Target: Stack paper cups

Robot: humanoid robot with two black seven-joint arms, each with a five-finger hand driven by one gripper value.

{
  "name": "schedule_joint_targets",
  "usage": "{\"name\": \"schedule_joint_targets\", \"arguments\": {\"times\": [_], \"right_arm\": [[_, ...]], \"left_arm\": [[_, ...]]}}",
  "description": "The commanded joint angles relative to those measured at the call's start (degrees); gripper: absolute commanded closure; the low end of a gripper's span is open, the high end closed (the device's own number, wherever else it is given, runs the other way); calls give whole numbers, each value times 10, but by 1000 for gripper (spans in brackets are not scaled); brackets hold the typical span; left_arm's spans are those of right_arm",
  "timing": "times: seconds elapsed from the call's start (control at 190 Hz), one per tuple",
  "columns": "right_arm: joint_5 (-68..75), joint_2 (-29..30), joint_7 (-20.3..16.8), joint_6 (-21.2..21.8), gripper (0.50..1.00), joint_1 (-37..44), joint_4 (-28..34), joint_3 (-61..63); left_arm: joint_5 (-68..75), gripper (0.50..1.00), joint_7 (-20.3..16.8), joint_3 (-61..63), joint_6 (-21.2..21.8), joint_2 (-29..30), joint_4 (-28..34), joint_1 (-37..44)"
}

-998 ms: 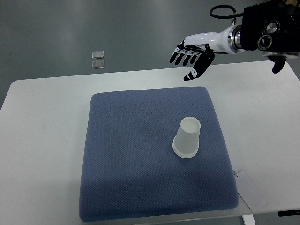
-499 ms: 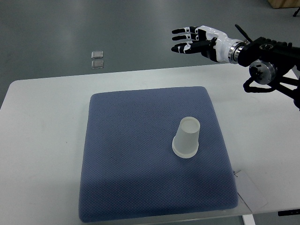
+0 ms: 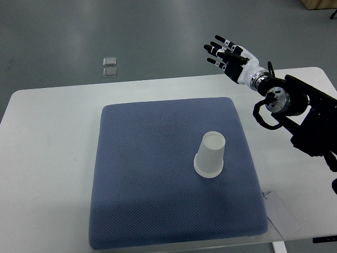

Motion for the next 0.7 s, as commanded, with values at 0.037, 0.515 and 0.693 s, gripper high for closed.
{"name": "schedule_joint_targets", "arguments": {"times": [0.037,0.515,0.693], "right_arm": [[2,4,16,10,587,-18,-7,26],[37,5,46,21,585,-61,-7,61],[37,6,49,21,587,-66,-15,61]], "left_arm": [[0,500,0,0,0,0,0,-1],[0,500,0,0,0,0,0,0],[0,500,0,0,0,0,0,0]]}}
